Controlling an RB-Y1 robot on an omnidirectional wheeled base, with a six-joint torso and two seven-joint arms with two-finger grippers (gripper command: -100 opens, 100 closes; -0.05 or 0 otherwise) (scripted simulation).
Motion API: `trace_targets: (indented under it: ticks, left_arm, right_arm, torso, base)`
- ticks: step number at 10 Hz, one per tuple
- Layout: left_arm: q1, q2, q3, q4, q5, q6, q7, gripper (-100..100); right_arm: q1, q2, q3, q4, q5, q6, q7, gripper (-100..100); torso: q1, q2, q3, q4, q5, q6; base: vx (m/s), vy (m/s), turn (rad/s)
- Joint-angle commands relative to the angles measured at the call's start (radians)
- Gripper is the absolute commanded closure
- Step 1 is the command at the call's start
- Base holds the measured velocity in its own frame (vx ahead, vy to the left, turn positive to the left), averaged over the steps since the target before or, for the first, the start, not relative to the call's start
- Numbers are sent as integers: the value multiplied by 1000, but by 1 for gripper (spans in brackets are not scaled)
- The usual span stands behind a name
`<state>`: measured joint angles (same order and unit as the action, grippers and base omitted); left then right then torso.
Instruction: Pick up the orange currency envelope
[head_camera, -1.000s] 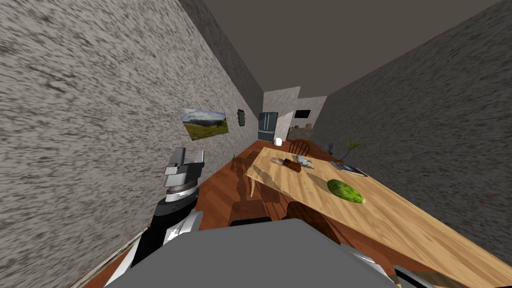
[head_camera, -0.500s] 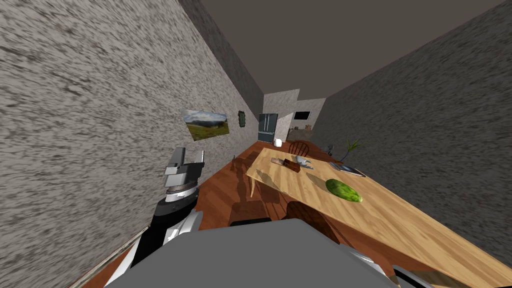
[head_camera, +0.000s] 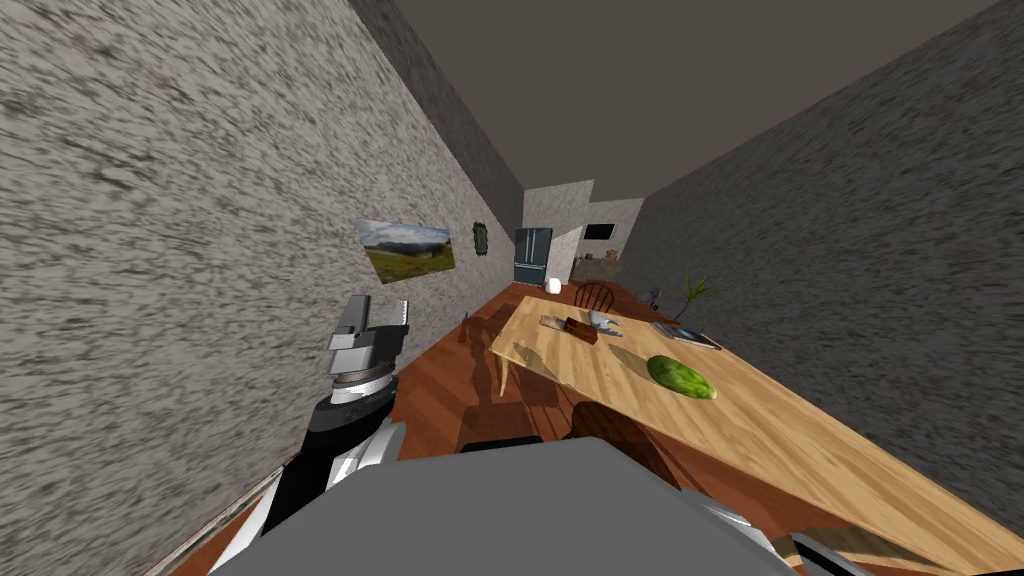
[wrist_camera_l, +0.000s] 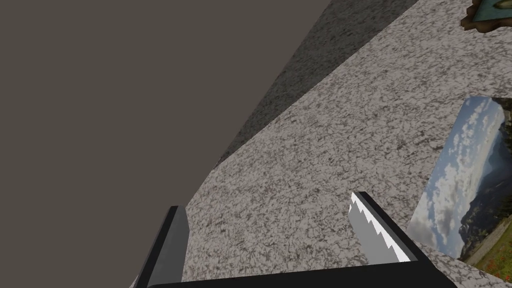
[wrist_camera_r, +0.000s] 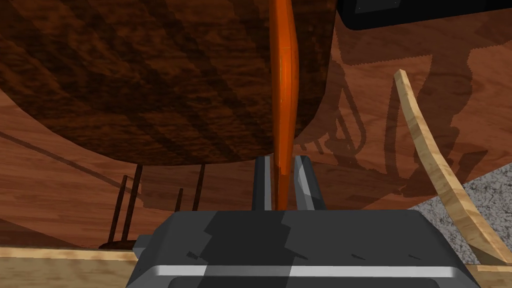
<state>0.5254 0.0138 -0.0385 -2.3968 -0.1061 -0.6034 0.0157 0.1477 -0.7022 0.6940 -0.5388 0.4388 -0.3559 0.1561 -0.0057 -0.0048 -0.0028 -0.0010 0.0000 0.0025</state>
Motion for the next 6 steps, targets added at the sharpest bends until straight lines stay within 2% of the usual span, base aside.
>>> trace_targets:
  ticks: [1, 2, 4, 5, 6]
  left_arm:
    - [0, 0, 0, 0, 0, 0, 0, 0]
    - [0, 0, 0, 0, 0, 0, 0, 0]
    - [0, 0, 0, 0, 0, 0, 0, 0]
    - [0, 0, 0, 0, 0, 0, 0, 0]
    - [0, 0, 0, 0, 0, 0, 0, 0]
  right_arm:
    - [22, -33, 3, -38, 5, -13, 14, 100]
    - [22, -33, 3, -38, 5, -13, 14, 100]
    - [49, -78, 6, -82, 14, -40, 37, 100]
    - [45, -69, 8, -82, 11, -25, 25, 100]
    - [48, -72, 8, -85, 12, -27, 26, 0]
  torso:
    - [0, 0, 0, 0, 0, 0]
    - [2, -1, -1, 0, 1, 0]
    - [3, -2, -1, 0, 1, 0]
    - [4, -3, -2, -1, 2, 1]
    - [3, -1, 0, 0, 1, -1]
  base:
    - [93, 50, -239]
    - [85, 50, -123]
    - [109, 49, -236]
    - [51, 27, -63]
    - [8, 6, 11]
